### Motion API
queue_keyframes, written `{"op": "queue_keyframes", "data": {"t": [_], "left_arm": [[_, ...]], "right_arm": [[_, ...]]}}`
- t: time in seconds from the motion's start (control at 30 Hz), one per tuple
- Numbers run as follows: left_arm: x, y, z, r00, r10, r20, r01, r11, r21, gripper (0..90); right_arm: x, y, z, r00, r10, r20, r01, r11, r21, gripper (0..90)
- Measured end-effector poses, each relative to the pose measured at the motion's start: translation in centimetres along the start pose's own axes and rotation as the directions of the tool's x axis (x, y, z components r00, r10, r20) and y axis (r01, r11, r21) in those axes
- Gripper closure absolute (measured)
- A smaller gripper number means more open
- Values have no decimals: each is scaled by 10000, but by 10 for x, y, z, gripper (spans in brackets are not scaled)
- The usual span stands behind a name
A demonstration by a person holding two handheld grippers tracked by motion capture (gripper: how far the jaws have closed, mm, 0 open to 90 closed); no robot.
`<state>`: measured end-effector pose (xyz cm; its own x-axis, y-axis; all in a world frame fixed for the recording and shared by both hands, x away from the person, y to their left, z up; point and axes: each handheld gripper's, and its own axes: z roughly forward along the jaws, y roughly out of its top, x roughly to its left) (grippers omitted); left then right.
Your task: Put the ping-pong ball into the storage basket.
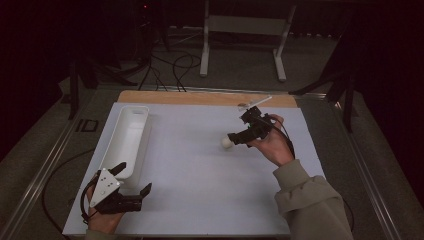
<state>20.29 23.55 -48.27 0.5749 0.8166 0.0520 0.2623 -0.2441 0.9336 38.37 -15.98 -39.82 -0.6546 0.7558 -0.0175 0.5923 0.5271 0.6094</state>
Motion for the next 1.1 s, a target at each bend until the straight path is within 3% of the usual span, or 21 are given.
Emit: {"op": "queue_keyframes", "data": {"t": [0.73, 1.1], "left_arm": [[5, -1, -1, 9996, -228, -194, 228, 9997, -3, 0], [7, -3, -2, 9993, -309, -225, 310, 9995, 12, 0]], "right_arm": [[-1, 13, 27, 9998, 138, -132, -132, 9991, 411, 74], [1, 18, 41, 9996, 243, -139, -229, 9954, 935, 75]]}}
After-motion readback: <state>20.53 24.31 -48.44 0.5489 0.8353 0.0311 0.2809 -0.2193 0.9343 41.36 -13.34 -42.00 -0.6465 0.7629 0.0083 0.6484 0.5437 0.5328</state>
